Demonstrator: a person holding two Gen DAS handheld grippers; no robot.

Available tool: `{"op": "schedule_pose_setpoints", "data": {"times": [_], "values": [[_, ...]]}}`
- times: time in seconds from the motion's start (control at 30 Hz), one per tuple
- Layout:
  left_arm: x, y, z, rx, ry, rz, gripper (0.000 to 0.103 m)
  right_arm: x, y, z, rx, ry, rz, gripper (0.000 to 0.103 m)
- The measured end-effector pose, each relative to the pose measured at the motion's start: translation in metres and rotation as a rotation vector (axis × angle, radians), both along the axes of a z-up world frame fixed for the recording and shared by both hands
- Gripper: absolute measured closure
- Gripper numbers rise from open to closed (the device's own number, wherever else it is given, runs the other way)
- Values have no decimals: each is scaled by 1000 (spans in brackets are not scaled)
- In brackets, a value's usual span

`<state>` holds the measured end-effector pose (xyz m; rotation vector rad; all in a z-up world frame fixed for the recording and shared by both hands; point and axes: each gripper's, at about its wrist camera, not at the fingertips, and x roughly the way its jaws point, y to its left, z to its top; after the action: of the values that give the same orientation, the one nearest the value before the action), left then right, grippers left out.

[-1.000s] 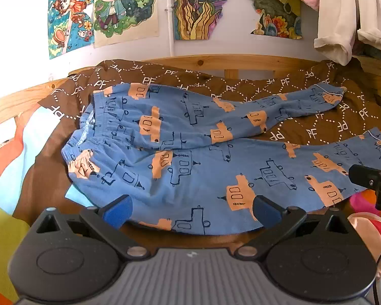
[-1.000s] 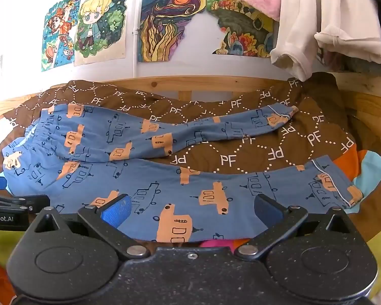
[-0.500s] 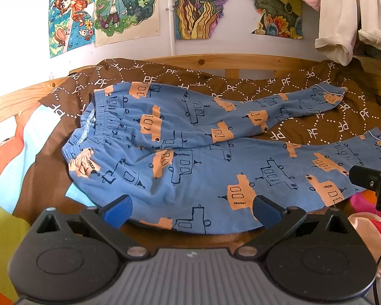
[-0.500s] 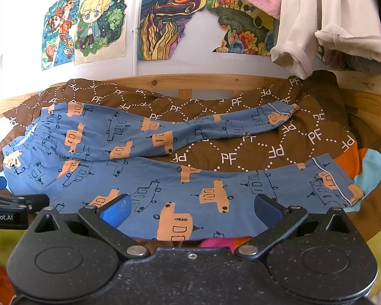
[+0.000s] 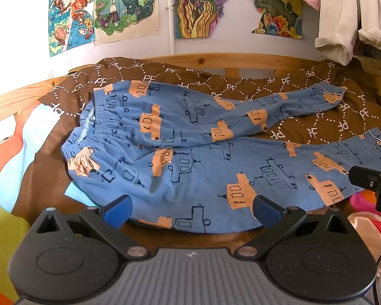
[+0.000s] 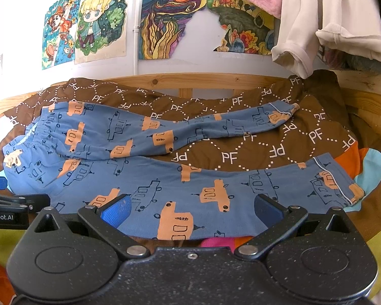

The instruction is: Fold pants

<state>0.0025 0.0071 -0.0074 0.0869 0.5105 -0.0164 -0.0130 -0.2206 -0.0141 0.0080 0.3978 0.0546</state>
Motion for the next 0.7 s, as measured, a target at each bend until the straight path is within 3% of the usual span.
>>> {"op": "schedule_pose_setpoints", "data": {"times": [0.7], "values": [[4, 2, 0, -13, 20, 4, 0, 2, 1, -3, -14, 11, 0, 1]]}}
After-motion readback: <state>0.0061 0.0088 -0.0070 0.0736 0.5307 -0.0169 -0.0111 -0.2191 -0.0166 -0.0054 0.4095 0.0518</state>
